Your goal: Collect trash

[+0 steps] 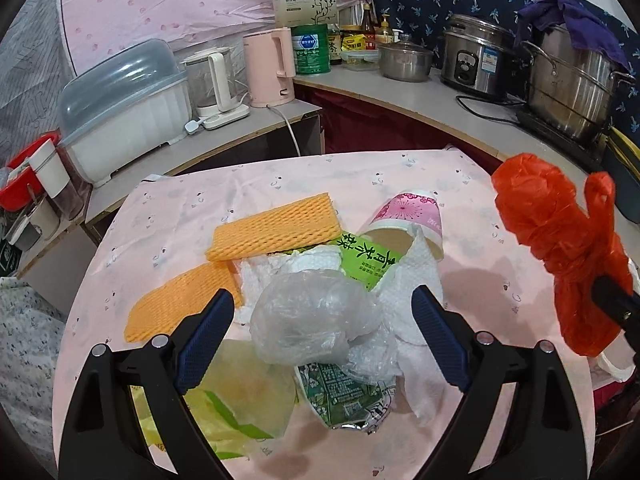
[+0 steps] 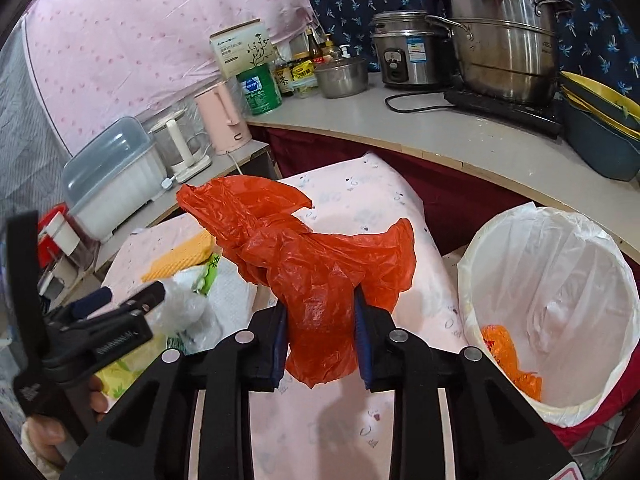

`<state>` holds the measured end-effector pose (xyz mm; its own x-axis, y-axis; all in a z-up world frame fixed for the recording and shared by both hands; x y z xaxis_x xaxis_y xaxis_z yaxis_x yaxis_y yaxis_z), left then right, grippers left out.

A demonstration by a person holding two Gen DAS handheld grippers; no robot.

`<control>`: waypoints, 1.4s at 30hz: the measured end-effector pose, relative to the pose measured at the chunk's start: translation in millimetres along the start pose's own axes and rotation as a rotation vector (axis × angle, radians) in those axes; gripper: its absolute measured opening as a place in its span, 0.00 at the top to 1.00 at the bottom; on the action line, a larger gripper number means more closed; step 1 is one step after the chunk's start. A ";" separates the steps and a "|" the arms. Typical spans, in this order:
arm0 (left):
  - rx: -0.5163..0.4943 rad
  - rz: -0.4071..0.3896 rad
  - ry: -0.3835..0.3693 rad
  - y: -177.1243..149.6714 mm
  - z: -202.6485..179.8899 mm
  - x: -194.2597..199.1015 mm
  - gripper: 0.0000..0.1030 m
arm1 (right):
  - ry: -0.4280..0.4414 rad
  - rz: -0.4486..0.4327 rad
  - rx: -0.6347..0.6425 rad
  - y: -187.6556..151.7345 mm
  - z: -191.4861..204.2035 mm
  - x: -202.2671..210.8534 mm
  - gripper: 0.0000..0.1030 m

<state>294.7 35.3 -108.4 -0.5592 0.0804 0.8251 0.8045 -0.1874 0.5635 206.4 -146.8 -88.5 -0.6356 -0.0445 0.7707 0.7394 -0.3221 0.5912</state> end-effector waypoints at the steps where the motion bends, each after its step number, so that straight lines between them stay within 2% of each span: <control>1: -0.006 0.008 0.004 0.1 -1.5 -5.9 0.23 | 0.002 0.001 -0.002 1.5 -0.8 -1.7 0.74; 5: -0.017 0.063 0.002 -3.6 -3.9 -29.0 0.40 | 0.005 0.014 -0.004 2.1 -0.2 -10.2 0.74; 7: -0.017 0.086 0.002 -6.5 -3.9 -36.9 0.58 | 0.008 0.023 -0.004 0.9 0.5 -14.4 0.74; 9: -0.013 0.101 -0.011 -9.3 -4.7 -40.4 0.67 | 0.010 0.027 -0.005 0.1 0.6 -16.8 0.74; 13: -0.008 0.088 -0.020 -9.5 -6.2 -33.2 0.75 | 0.011 0.021 -0.004 1.8 1.3 -15.4 0.74; 20: -0.012 0.033 -0.061 -3.6 -23.1 2.8 0.77 | 0.011 -0.026 -0.010 9.3 -2.8 6.7 0.74; 32: -0.073 -0.033 -0.122 -5.0 -80.2 59.1 0.77 | -0.006 -0.093 -0.036 8.0 -30.7 57.4 0.74; 42: -0.141 -0.056 -0.178 -14.8 -137.7 86.0 0.77 | -0.049 -0.128 -0.089 -1.9 -76.8 89.4 0.74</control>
<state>207.2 -89.7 -51.4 -0.5478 0.2633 0.7941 0.7305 -0.3122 0.6074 131.1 -222.8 -39.0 -0.7099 0.0479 0.7027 0.6294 -0.4046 0.6635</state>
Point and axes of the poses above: each gripper's, at about its wrist camera, not at the fingertips, and x roughly against the way its jaws point, z to its left, y to its top, the point moved 10 cm from there along -x, roughly the way its jaws point, and after that the axes turned 10 degrees about z, right-handed, at the moved point
